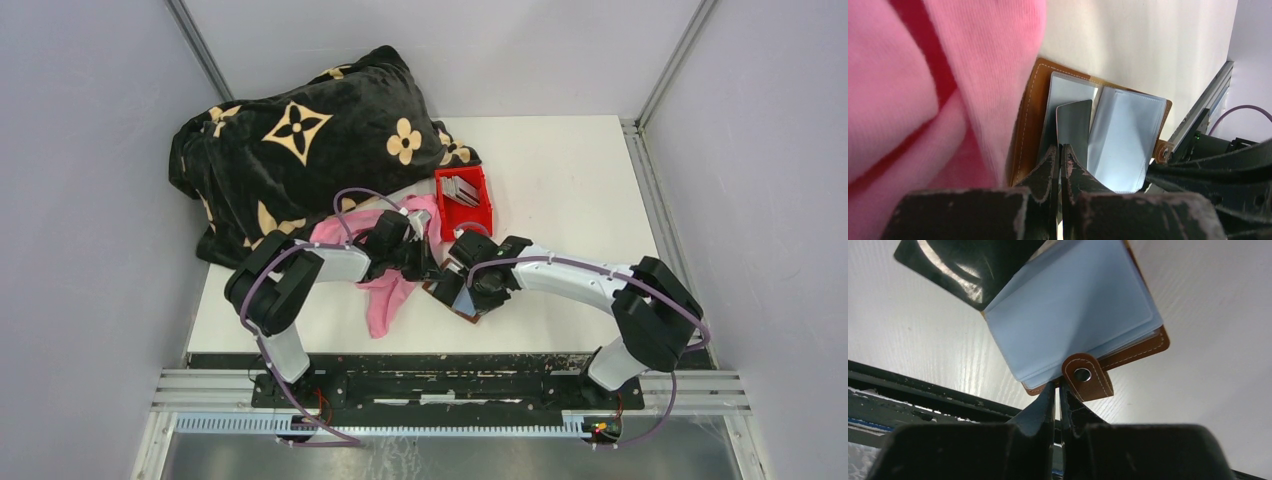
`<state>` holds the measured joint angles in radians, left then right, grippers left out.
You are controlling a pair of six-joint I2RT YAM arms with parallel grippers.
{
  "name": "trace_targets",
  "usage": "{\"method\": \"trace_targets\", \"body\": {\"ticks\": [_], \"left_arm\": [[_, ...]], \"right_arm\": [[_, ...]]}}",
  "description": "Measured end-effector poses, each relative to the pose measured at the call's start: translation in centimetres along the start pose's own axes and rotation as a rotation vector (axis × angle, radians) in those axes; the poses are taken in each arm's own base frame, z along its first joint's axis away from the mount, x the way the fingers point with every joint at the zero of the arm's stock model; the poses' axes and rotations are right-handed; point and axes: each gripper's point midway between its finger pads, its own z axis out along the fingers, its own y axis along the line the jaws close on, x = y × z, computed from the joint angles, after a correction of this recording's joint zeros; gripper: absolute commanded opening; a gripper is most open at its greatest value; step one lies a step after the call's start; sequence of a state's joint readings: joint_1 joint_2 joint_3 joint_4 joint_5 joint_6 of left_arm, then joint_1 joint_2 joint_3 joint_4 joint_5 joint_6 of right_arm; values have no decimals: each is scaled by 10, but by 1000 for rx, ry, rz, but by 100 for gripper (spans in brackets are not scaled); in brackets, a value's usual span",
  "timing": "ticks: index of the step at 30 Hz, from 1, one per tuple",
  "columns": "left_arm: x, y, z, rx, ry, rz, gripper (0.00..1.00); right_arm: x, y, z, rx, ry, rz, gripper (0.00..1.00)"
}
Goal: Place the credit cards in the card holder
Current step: Insert the credit card into the card holder.
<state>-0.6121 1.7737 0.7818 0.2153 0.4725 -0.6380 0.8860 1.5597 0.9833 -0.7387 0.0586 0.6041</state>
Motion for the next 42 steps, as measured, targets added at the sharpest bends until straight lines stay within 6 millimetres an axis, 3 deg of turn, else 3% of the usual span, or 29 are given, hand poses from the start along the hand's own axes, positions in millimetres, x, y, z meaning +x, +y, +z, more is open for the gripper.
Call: {"method": "trace_targets", "body": {"ticks": [18, 29, 42], "left_arm": [[3, -5, -1, 31, -6, -38, 3], [-4, -12, 9, 70, 10, -35, 3], [-11, -21, 10, 148, -35, -66, 3]], "right_arm": [[1, -27, 27, 51, 67, 48, 11], [-5, -42, 29, 37, 86, 99, 12], [-5, -44, 30, 5, 108, 115, 12]]}}
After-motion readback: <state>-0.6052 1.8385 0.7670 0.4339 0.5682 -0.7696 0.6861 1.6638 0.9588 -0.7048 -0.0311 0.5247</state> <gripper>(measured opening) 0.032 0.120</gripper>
